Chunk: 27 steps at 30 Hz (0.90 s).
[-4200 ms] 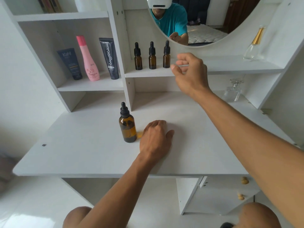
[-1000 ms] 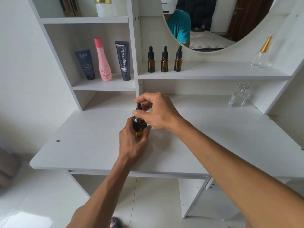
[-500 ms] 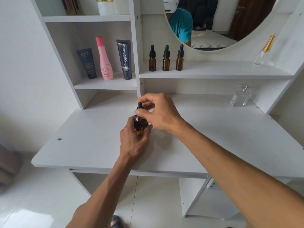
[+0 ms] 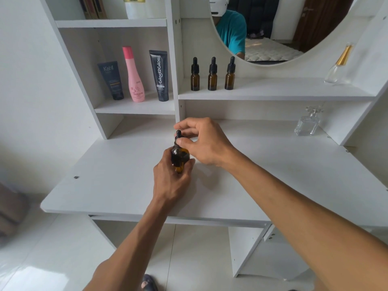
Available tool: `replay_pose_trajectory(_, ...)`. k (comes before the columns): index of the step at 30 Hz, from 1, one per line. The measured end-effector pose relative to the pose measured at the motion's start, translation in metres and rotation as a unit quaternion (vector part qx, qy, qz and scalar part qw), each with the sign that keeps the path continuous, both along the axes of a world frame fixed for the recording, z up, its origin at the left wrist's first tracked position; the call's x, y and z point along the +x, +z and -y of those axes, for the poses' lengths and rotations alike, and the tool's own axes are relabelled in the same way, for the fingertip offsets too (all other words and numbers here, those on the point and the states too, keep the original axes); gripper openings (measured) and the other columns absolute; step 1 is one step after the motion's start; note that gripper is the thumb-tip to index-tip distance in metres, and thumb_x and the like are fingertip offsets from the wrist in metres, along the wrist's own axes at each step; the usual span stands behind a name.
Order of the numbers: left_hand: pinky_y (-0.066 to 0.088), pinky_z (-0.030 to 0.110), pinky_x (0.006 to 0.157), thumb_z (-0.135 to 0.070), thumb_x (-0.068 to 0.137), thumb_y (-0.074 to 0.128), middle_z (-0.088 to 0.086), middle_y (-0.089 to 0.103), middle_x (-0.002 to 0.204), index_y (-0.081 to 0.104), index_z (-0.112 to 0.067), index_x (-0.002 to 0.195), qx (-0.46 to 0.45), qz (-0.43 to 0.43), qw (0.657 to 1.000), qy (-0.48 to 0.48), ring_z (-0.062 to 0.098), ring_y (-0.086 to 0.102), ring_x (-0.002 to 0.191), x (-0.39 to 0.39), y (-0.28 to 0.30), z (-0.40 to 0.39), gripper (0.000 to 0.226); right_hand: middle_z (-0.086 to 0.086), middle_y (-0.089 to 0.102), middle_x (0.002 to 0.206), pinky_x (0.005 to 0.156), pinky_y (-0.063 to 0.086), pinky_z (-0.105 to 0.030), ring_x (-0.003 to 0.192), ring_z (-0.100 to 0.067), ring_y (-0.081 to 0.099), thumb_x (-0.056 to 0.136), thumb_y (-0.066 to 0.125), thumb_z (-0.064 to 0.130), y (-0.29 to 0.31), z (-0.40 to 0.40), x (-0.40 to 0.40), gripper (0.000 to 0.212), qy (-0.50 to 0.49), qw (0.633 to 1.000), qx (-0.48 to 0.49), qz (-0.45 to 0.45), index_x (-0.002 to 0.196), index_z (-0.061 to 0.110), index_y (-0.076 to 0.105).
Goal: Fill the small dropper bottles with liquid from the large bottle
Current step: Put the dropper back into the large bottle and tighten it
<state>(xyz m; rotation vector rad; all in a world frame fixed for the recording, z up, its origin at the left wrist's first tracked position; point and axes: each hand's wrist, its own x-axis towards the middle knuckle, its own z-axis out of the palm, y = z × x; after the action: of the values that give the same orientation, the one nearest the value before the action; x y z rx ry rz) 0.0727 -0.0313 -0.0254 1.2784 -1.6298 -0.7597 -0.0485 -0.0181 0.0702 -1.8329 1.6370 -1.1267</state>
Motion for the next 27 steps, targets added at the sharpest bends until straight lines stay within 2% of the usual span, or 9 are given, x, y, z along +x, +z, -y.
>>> replay_pose_trajectory(3, 0.052, 0.028, 0.075, -0.031, 0.091, 0.072, -0.008, 0.072, 0.096, 0.059, -0.021, 0.117, 0.001, -0.003, 1.000, -0.003, 0.014, 0.070, 0.084, 0.0001, -0.0004, -0.0003, 0.031, -0.001, 0.074, 0.109, 0.084, 0.048, -0.013, 0.100, -0.011, 0.069, 0.085, 0.078, 0.023, 0.0019, -0.0002, -0.0003, 0.039, -0.007, 1.000, -0.010, -0.026, 0.122, 0.018, 0.068)
replay_pose_trajectory(6, 0.051, 0.025, 0.074, -0.029, 0.090, 0.072, -0.007, 0.072, 0.094, 0.060, -0.021, 0.117, -0.002, -0.005, 1.000, -0.004, 0.012, 0.069, 0.085, 0.0002, 0.0004, -0.0003, 0.031, 0.001, 0.072, 0.115, 0.080, 0.046, -0.005, 0.107, -0.008, 0.067, 0.088, 0.074, 0.016, 0.0022, 0.0007, -0.0017, 0.038, 0.011, 1.000, -0.001, -0.023, 0.125, 0.017, 0.066)
replay_pose_trajectory(9, 0.048, 0.020, 0.072, -0.028, 0.091, 0.072, -0.007, 0.072, 0.095, 0.060, -0.020, 0.119, -0.001, -0.005, 1.000, -0.006, 0.009, 0.068, 0.085, 0.0001, 0.0005, -0.0002, 0.032, 0.000, 0.074, 0.113, 0.087, 0.052, -0.016, 0.107, -0.009, 0.068, 0.089, 0.073, 0.014, -0.0006, 0.0026, -0.0005, 0.033, 0.011, 1.000, -0.005, -0.023, 0.121, 0.016, 0.068)
replay_pose_trajectory(12, 0.047, 0.016, 0.069, -0.028, 0.091, 0.072, -0.007, 0.072, 0.095, 0.060, -0.019, 0.119, 0.000, -0.003, 1.000, -0.005, 0.010, 0.069, 0.083, 0.0002, 0.0002, -0.0003, 0.032, -0.001, 0.074, 0.108, 0.082, 0.050, -0.016, 0.100, -0.010, 0.069, 0.086, 0.077, 0.018, -0.0035, 0.0038, -0.0001, 0.030, 0.000, 0.999, -0.019, -0.030, 0.116, 0.017, 0.070)
replay_pose_trajectory(16, 0.048, 0.018, 0.070, -0.027, 0.091, 0.073, -0.009, 0.071, 0.094, 0.060, -0.020, 0.117, 0.002, -0.005, 1.000, -0.004, 0.010, 0.069, 0.082, -0.0005, 0.0009, -0.0007, 0.030, -0.002, 0.074, 0.105, 0.083, 0.056, -0.025, 0.089, -0.013, 0.068, 0.084, 0.080, 0.025, -0.0047, 0.0030, 0.0000, 0.030, -0.019, 0.999, -0.030, -0.037, 0.112, 0.019, 0.070)
replay_pose_trajectory(19, 0.049, 0.019, 0.071, -0.027, 0.090, 0.073, -0.009, 0.072, 0.093, 0.059, -0.023, 0.115, 0.008, -0.003, 1.000, -0.002, 0.012, 0.070, 0.082, -0.0008, 0.0013, -0.0006, 0.029, 0.000, 0.073, 0.101, 0.082, 0.055, -0.027, 0.080, -0.005, 0.061, 0.084, 0.080, 0.026, -0.0052, 0.0015, 0.0020, 0.029, -0.029, 0.998, -0.041, -0.047, 0.110, 0.019, 0.070)
replay_pose_trajectory(22, 0.044, 0.008, 0.064, -0.027, 0.090, 0.073, -0.007, 0.072, 0.092, 0.058, -0.023, 0.112, 0.011, 0.002, 1.000, -0.002, 0.008, 0.068, 0.080, -0.0003, 0.0025, -0.0010, 0.026, 0.002, 0.072, 0.098, 0.078, 0.050, -0.024, 0.069, 0.004, 0.052, 0.083, 0.080, 0.028, -0.0060, 0.0015, 0.0028, 0.027, -0.037, 0.997, -0.050, -0.051, 0.107, 0.019, 0.070)
replay_pose_trajectory(24, 0.044, 0.009, 0.064, -0.026, 0.090, 0.073, -0.007, 0.072, 0.093, 0.059, -0.022, 0.113, 0.009, 0.005, 1.000, -0.002, 0.009, 0.068, 0.081, 0.0001, 0.0030, -0.0013, 0.026, 0.002, 0.073, 0.099, 0.078, 0.050, -0.024, 0.071, 0.001, 0.055, 0.083, 0.080, 0.030, -0.0053, 0.0004, 0.0033, 0.030, -0.037, 0.997, -0.049, -0.055, 0.110, 0.019, 0.069)
replay_pose_trajectory(27, 0.046, 0.016, 0.068, -0.027, 0.090, 0.073, -0.006, 0.072, 0.093, 0.060, -0.021, 0.113, 0.005, 0.002, 1.000, -0.002, 0.014, 0.069, 0.083, 0.0007, 0.0022, -0.0021, 0.027, 0.005, 0.072, 0.105, 0.077, 0.052, -0.020, 0.086, -0.010, 0.064, 0.086, 0.075, 0.042, -0.0047, -0.0034, 0.0011, 0.041, -0.038, 0.998, -0.042, -0.042, 0.120, 0.021, 0.066)
